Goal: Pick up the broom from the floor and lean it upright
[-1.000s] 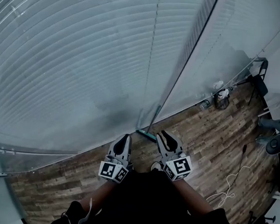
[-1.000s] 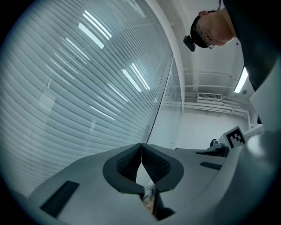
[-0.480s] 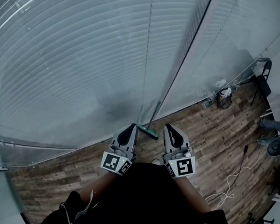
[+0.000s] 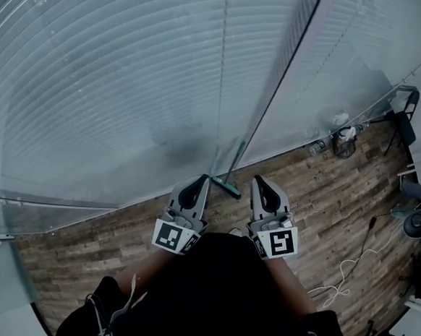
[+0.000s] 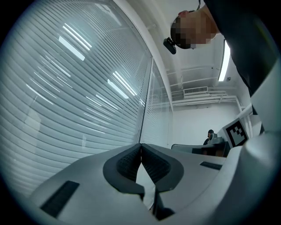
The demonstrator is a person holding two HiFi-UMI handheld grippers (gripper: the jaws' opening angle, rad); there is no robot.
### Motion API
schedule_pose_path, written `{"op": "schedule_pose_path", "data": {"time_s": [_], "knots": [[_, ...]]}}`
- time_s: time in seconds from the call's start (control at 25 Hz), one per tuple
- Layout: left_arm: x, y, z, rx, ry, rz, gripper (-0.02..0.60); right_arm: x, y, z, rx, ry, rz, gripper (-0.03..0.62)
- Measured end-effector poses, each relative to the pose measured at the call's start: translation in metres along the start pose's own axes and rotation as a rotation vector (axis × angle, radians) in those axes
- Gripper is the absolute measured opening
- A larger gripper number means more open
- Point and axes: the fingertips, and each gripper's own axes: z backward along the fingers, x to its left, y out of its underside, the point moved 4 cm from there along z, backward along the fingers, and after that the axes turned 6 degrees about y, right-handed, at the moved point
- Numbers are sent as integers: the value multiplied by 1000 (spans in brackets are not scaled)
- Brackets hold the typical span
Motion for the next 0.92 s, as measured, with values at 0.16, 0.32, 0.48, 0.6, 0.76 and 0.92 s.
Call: {"op": "schedule_pose_path", "data": {"time_s": [0.16, 0.32, 0.48, 0.6, 0.76, 0.92], "knots": [[1, 3, 0, 14, -23, 10, 18, 0, 3, 0, 5, -20, 16, 20], [0, 4, 1, 13, -31, 16, 18, 4, 5, 0, 4, -37, 30, 20], [0, 7, 0, 14, -34, 14, 18, 1, 8, 0, 11, -39, 33, 20], [-4, 8, -2, 17, -27, 22, 18, -3, 8, 3, 7, -29, 27, 20], [-3, 11, -1, 28, -38, 35, 18, -3, 11, 5, 30, -34, 33, 20], [7, 9, 1, 32, -48, 30, 18, 2, 11, 1, 28, -43, 26, 18]]}}
